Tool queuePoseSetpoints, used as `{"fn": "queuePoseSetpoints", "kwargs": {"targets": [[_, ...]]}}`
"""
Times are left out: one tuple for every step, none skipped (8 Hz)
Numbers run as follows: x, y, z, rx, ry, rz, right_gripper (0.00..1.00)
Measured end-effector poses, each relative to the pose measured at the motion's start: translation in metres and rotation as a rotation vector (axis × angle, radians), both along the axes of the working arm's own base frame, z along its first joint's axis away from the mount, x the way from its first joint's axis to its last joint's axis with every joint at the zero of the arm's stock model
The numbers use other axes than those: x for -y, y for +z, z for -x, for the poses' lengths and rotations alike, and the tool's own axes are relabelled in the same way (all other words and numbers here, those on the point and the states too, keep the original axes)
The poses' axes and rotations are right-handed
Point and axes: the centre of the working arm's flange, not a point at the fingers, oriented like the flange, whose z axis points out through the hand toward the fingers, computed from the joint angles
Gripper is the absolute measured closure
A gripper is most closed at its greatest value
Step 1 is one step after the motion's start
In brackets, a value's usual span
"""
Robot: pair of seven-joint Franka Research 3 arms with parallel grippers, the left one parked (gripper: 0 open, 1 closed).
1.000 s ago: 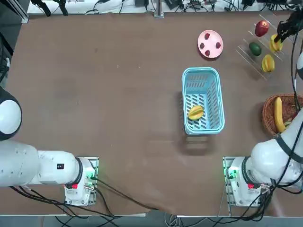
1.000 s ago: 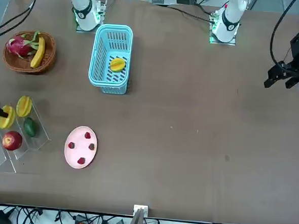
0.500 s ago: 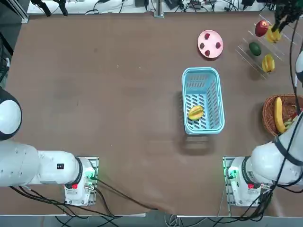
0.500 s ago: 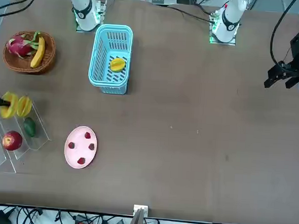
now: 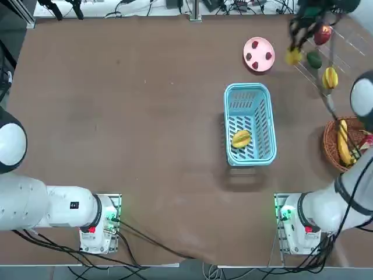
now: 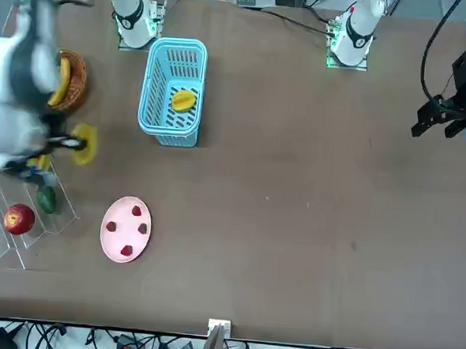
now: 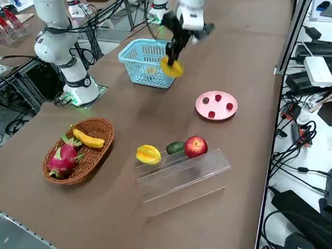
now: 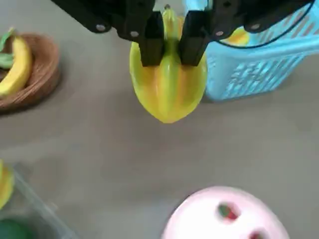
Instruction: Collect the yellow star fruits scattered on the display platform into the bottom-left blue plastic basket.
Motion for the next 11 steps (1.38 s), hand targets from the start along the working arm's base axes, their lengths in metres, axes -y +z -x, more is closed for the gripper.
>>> {"fn": "queuePoseSetpoints", "kwargs": {"targets": [[-0.054, -0.001, 0.029, -0.004, -0.002, 0.031, 0.78], [-0.096, -0.001, 0.058, 0.0, 0.0, 0.054, 0.78], [-0.123, 0.001, 0.085, 0.001, 0.004, 0.063, 0.78], [-0.136, 0.007, 0.111, -0.005, 0.002, 0.056, 0.78], [-0.142, 0.014, 0.134, -0.007, 0.001, 0.041, 0.78], [-0.15, 0.015, 0.152, 0.005, 0.005, 0.034, 0.77], [-0.161, 0.011, 0.165, 0.014, 0.015, 0.033, 0.7], [-0.169, 0.005, 0.172, 0.006, 0.03, 0.04, 0.63], [-0.171, -0.001, 0.176, -0.005, 0.037, 0.047, 0.47], [-0.167, -0.003, 0.175, -0.008, 0.031, 0.05, 0.26], [-0.154, 0.001, 0.165, 0.004, 0.01, 0.05, 0.09]]}}
